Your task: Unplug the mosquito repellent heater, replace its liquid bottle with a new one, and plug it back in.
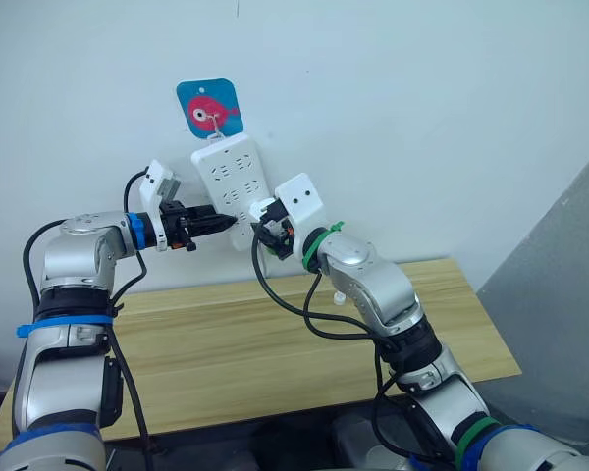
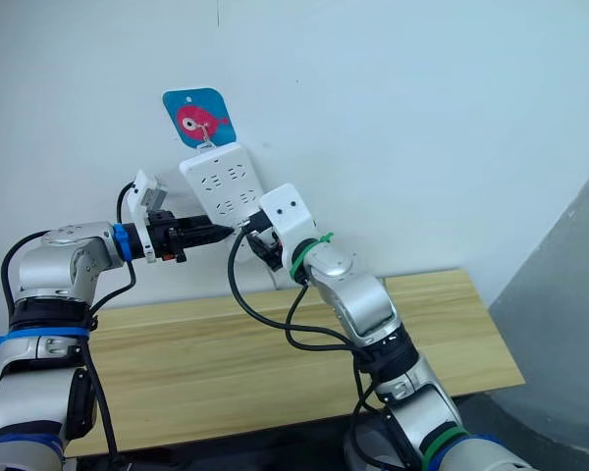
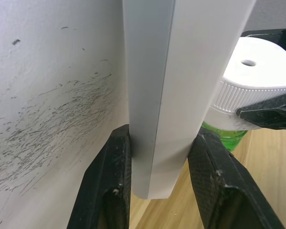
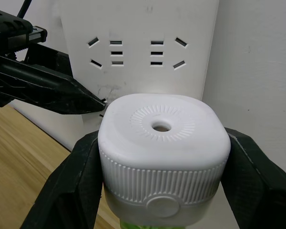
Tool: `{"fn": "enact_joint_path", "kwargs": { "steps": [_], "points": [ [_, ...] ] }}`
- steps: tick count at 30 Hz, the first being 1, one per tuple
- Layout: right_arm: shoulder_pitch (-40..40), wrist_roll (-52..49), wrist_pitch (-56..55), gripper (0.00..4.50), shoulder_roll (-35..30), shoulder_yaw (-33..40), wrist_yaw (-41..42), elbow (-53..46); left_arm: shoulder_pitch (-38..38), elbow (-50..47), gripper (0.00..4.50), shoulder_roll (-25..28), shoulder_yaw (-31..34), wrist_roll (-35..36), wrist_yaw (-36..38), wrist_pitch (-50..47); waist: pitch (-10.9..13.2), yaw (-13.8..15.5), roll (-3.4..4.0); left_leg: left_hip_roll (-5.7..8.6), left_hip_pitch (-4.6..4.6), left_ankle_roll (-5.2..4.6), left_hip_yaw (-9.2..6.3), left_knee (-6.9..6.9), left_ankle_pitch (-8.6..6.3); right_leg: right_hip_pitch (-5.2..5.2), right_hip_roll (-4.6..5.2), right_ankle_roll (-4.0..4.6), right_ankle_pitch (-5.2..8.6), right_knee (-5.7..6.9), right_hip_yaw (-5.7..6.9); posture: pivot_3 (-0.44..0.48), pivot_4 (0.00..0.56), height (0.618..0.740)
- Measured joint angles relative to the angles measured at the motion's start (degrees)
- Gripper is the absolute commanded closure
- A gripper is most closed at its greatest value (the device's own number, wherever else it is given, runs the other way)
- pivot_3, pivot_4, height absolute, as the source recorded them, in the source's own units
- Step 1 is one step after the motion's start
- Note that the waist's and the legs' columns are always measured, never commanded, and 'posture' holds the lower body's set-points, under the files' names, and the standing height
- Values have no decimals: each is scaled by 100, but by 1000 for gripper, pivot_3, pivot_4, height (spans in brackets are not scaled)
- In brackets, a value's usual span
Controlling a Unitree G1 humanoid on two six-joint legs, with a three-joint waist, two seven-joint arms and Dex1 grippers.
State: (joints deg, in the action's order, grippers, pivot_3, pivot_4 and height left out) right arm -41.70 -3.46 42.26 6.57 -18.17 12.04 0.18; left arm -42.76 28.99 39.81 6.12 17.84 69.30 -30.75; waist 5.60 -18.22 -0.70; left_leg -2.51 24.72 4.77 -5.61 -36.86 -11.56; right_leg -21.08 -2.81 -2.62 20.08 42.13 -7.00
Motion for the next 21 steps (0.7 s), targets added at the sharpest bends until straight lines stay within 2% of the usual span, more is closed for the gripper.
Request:
{"fn": "enact_joint_path", "kwargs": {
  "steps": [5,6,9,14,21],
  "points": [
    [0,2,-196,1479,5,-2,59,138,19,-14,3192,30,9,-5,-13,10,0,-20,0,-2,-1,2,-5,2,5,0,-2,3,-2,2,5,-248,45,733],
    [0,2,-203,768,2,-1,69,142,21,-13,3192,32,10,-7,-11,34,0,-21,0,-1,-1,2,-6,2,5,0,-2,3,-2,2,5,-248,45,733],
    [-23,16,-241,5,-33,39,46,246,17,-77,3194,-160,-12,129,73,120,-2,38,1,4,3,3,-11,7,6,1,-2,3,-1,-5,12,-248,45,733],
    [118,17,-15,0,-391,-3,178,-186,-5,49,3195,-154,-27,110,63,406,-4,84,-1,4,10,3,-7,20,5,0,15,4,4,-22,9,-254,42,733],
    [872,-70,739,0,-1086,-111,546,-1653,-125,489,3195,-186,-70,-26,-114,932,-4,78,-1,20,7,6,-6,17,9,1,11,-13,14,-12,8,-269,44,733]
  ]
}}
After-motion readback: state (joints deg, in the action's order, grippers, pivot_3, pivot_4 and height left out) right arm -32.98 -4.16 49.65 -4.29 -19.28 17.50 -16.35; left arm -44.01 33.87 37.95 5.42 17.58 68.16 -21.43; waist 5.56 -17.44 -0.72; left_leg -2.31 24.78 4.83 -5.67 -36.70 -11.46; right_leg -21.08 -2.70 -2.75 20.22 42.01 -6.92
